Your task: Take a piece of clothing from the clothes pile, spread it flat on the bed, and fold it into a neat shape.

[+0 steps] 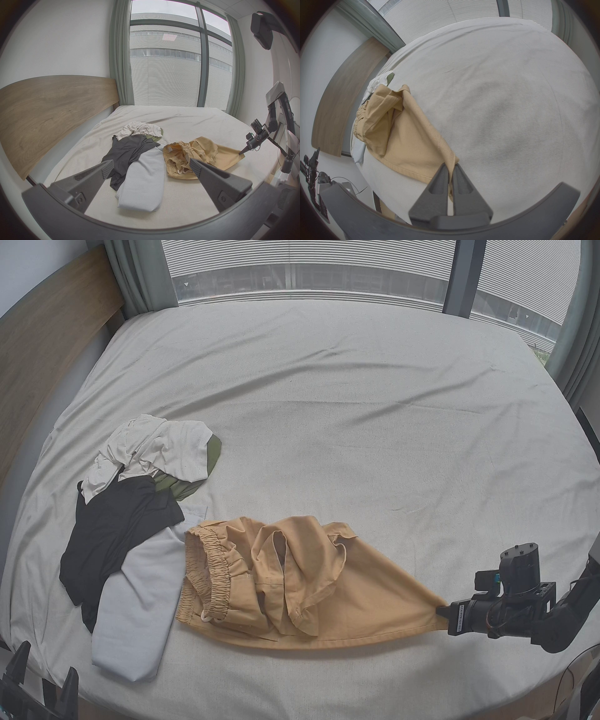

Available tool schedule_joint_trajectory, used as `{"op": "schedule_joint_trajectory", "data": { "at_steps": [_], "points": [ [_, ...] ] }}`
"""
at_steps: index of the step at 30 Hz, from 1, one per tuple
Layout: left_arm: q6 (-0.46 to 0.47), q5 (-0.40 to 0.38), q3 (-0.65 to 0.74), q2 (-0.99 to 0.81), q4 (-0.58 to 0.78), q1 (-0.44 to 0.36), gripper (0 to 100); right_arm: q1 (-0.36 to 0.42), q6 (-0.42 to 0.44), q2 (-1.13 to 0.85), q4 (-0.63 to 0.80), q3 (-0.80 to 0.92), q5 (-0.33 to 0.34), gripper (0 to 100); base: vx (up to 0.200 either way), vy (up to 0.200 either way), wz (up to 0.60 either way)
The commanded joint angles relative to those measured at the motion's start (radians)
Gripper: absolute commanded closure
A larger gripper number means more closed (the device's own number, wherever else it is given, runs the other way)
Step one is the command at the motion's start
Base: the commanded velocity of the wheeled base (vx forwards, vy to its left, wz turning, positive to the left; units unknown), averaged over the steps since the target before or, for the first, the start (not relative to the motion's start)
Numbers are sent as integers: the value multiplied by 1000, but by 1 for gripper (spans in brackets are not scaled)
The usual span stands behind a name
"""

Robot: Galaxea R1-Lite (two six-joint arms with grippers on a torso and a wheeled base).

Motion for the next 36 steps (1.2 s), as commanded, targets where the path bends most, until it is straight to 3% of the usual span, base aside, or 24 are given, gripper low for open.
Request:
{"op": "schedule_joint_trajectory", "data": {
  "at_steps": [1, 31, 32, 36],
  "points": [
    [-1, 0, 18, -16, 0, 1, 0, -29, -4, -2, 0, 14, 0, 100, 0, 0, 0],
    [1, 0, 18, -16, 0, 0, 0, -164, -38, 1, 0, 61, 5, 100, 0, 0, 0],
    [1, 0, 18, -16, 0, 1, 0, -169, -39, 1, 0, 63, 5, 0, 0, 0, 0],
    [1, 0, 18, -16, 0, 1, 0, -166, -30, -1, -3, 61, 5, 0, 0, 0, 0]
  ]
}}
